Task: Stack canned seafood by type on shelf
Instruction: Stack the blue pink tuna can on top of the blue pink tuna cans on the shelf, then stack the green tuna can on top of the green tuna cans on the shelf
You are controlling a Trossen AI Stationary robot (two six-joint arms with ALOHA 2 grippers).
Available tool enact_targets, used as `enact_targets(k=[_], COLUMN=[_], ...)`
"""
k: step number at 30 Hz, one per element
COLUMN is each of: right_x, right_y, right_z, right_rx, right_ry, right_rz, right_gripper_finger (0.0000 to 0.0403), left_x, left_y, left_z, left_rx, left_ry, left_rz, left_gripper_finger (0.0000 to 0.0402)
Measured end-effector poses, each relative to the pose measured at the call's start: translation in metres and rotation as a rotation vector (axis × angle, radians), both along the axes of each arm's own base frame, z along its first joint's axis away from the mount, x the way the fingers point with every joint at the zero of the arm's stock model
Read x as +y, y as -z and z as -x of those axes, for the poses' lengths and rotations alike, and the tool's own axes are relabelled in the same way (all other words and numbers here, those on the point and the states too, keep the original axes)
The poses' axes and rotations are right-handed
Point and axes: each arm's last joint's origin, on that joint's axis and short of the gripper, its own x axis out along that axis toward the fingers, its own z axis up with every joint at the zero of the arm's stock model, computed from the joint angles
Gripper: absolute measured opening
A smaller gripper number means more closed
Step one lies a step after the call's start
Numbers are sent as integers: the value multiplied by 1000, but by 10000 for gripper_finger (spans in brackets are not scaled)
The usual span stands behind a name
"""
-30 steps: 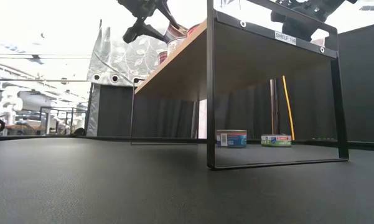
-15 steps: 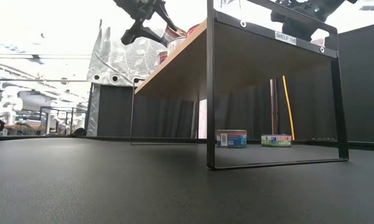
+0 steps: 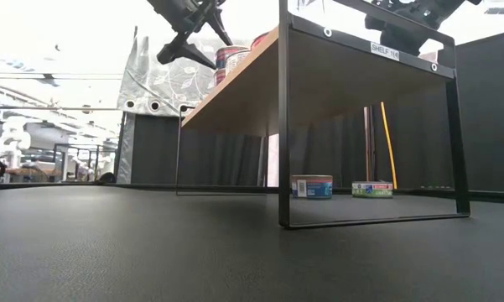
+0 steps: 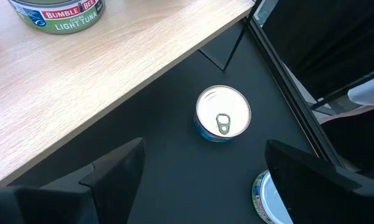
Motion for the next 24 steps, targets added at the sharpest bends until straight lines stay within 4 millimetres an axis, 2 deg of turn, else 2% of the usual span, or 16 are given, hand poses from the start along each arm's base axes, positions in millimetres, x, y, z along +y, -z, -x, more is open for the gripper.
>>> enact_targets(k=[7,12,16,19,24], right_x=[0,0,-1,-4,-18], right_y=[1,2,2,14,31], right_z=[1,2,0,-2,-3], right_rx=[9,24,-4,-1,-30], right_ry=[0,5,42,109,243], right_rz=[-3,-11,1,62,176], right_gripper_finger=[325,325,325,325,319], left_x=[0,-10,-30,-51,-79], left_y=[-9,-30,-48,-56,-45], left_z=[8,30,50,58,59], left_rx=[11,-5,-52,-42,62], left_ry=[30,69,138,177,230], left_rz=[-53,-110,-187,-312,-492], left_gripper_finger=[253,253,253,254,254])
